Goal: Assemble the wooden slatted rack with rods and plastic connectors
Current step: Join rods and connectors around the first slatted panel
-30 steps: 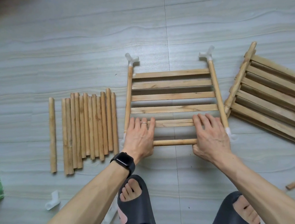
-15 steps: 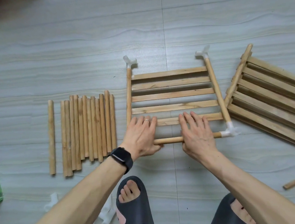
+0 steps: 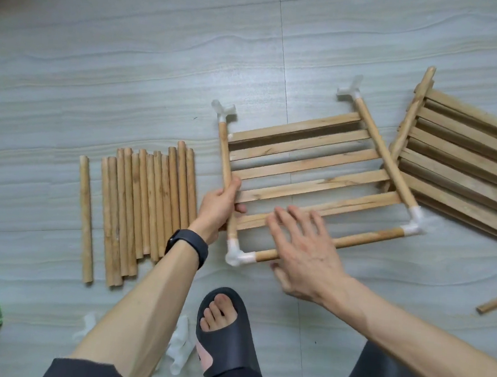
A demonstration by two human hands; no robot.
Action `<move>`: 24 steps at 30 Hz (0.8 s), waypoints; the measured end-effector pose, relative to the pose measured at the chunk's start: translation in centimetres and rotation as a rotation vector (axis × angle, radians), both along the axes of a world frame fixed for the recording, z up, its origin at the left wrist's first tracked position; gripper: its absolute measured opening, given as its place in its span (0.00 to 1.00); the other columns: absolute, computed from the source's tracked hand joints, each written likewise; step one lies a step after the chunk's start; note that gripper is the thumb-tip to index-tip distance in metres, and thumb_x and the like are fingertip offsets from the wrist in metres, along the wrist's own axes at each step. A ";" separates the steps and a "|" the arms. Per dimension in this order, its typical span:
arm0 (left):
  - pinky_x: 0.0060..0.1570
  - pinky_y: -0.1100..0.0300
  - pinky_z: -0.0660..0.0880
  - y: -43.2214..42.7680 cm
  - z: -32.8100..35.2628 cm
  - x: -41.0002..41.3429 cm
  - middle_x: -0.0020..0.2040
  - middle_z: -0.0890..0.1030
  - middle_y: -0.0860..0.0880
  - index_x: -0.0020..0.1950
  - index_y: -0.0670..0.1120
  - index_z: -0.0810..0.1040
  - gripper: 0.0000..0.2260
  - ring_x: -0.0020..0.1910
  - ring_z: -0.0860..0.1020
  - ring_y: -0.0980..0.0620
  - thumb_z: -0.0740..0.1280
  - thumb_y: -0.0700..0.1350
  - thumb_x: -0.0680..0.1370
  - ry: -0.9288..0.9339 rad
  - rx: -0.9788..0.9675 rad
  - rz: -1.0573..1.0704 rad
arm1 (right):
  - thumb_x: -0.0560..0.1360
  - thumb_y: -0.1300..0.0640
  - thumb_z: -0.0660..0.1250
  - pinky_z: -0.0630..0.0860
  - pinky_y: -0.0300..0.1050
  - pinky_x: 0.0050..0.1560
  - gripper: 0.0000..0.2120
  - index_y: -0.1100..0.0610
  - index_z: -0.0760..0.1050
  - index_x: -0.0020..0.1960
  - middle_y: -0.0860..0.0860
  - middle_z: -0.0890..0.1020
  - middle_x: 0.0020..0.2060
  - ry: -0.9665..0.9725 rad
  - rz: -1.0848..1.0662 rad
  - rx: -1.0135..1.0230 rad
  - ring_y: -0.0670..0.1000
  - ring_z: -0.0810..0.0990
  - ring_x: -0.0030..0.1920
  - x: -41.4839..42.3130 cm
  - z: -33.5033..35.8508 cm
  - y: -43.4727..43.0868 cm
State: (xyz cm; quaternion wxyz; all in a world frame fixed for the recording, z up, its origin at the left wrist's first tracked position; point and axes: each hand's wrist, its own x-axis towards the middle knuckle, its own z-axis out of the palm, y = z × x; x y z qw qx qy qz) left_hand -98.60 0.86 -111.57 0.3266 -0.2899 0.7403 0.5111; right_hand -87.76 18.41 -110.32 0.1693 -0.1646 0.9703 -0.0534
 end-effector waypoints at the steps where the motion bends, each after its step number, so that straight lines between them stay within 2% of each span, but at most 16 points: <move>1: 0.41 0.53 0.79 0.6 0.0 0.4 0.37 0.85 0.49 0.51 0.48 0.80 0.19 0.36 0.80 0.49 0.66 0.64 0.79 -0.045 0.049 -0.006 | 0.63 0.41 0.73 0.64 0.67 0.71 0.47 0.62 0.65 0.76 0.61 0.70 0.73 -0.014 0.024 -0.013 0.63 0.68 0.73 0.2 0.2 -1.3; 2: 0.45 0.50 0.83 1.1 -0.1 0.7 0.39 0.86 0.47 0.50 0.47 0.81 0.18 0.38 0.83 0.48 0.68 0.62 0.78 -0.059 0.067 -0.011 | 0.63 0.41 0.72 0.63 0.66 0.73 0.48 0.62 0.64 0.77 0.61 0.70 0.73 -0.030 0.032 -0.022 0.62 0.67 0.74 0.3 0.3 -2.4; 4: 0.50 0.45 0.83 1.7 -0.4 1.3 0.39 0.86 0.47 0.45 0.46 0.82 0.18 0.42 0.85 0.46 0.69 0.60 0.77 -0.019 0.016 -0.009 | 0.63 0.41 0.72 0.59 0.63 0.75 0.50 0.62 0.61 0.78 0.58 0.69 0.73 -0.064 0.013 -0.023 0.60 0.66 0.74 -0.2 0.3 -3.4; 6: 0.50 0.46 0.83 2.1 -0.5 1.8 0.38 0.86 0.49 0.41 0.46 0.83 0.18 0.43 0.85 0.47 0.67 0.61 0.75 0.048 -0.072 0.006 | 0.62 0.42 0.71 0.60 0.61 0.75 0.48 0.61 0.63 0.76 0.56 0.71 0.69 -0.059 0.000 -0.022 0.58 0.69 0.69 -0.6 0.4 -3.4; 8: 0.51 0.49 0.81 2.7 -0.2 2.0 0.38 0.86 0.50 0.39 0.46 0.82 0.17 0.44 0.84 0.47 0.64 0.58 0.75 0.109 -0.156 0.029 | 0.61 0.43 0.69 0.64 0.60 0.72 0.41 0.60 0.69 0.70 0.56 0.75 0.61 -0.021 -0.028 -0.058 0.59 0.73 0.62 -0.9 0.7 -3.1; 11: 0.47 0.52 0.75 4.0 0.4 2.4 0.38 0.85 0.47 0.38 0.44 0.82 0.16 0.44 0.81 0.45 0.63 0.52 0.77 0.181 -0.230 0.051 | 0.61 0.44 0.63 0.68 0.57 0.65 0.34 0.60 0.72 0.63 0.55 0.77 0.54 0.001 -0.046 -0.091 0.59 0.75 0.54 -1.1 1.2 -2.8; 13: 0.43 0.53 0.72 4.3 0.5 2.6 0.37 0.85 0.44 0.38 0.41 0.81 0.16 0.43 0.80 0.43 0.63 0.51 0.77 0.218 -0.248 0.071 | 0.61 0.45 0.61 0.67 0.57 0.64 0.33 0.60 0.73 0.62 0.55 0.78 0.53 0.006 -0.046 -0.098 0.60 0.75 0.53 -1.2 1.3 -2.5; 16: 0.39 0.57 0.72 4.3 0.2 2.8 0.37 0.85 0.43 0.39 0.39 0.82 0.17 0.43 0.80 0.43 0.64 0.51 0.77 0.223 -0.246 0.108 | 0.60 0.45 0.62 0.67 0.58 0.65 0.33 0.59 0.74 0.61 0.54 0.78 0.53 -0.011 -0.045 -0.098 0.59 0.75 0.54 -1.3 1.3 -2.3; 21: 0.36 0.59 0.70 5.1 0.1 3.4 0.36 0.85 0.44 0.39 0.39 0.82 0.17 0.41 0.80 0.43 0.64 0.51 0.77 0.211 -0.231 0.171 | 0.61 0.46 0.62 0.70 0.57 0.58 0.27 0.59 0.74 0.56 0.55 0.77 0.47 0.004 -0.017 -0.109 0.60 0.75 0.47 -1.3 1.4 -1.8; 24: 0.36 0.56 0.71 5.5 0.2 3.8 0.38 0.84 0.41 0.39 0.39 0.81 0.17 0.41 0.80 0.42 0.64 0.51 0.77 0.222 -0.234 0.195 | 0.63 0.47 0.62 0.71 0.57 0.54 0.24 0.60 0.74 0.53 0.55 0.76 0.44 0.026 -0.012 -0.114 0.60 0.74 0.44 -1.4 1.3 -1.5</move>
